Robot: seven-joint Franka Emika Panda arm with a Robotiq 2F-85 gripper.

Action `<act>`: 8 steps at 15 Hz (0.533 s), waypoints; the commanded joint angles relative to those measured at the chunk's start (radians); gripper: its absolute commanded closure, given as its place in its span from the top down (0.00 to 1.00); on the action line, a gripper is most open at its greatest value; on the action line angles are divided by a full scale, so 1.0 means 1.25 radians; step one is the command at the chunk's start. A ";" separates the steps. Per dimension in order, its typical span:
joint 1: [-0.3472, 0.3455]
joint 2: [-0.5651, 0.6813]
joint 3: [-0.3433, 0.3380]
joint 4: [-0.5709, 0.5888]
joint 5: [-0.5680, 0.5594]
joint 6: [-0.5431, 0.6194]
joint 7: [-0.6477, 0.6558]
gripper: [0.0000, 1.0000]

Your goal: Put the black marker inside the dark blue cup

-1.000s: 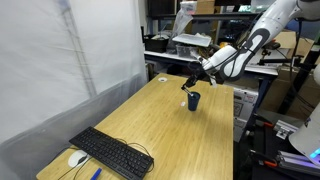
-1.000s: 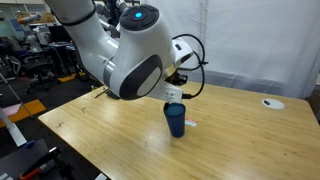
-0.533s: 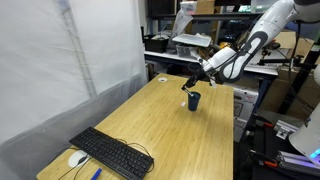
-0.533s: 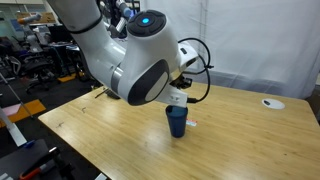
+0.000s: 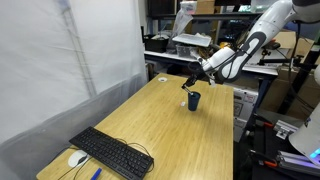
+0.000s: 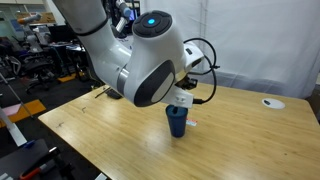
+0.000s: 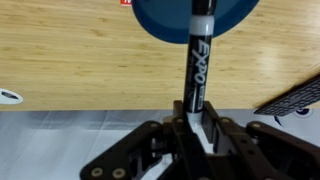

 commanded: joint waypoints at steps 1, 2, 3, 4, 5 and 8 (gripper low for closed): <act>0.000 0.021 -0.014 0.017 -0.040 0.006 0.026 0.05; -0.002 0.026 -0.015 0.018 -0.045 0.006 0.026 0.05; -0.004 0.031 -0.017 0.018 -0.050 0.006 0.027 0.05; -0.005 0.033 -0.018 0.018 -0.055 0.006 0.028 0.05; -0.006 0.035 -0.019 0.017 -0.061 0.006 0.031 0.46; -0.011 0.042 -0.015 0.018 -0.074 0.005 0.041 0.58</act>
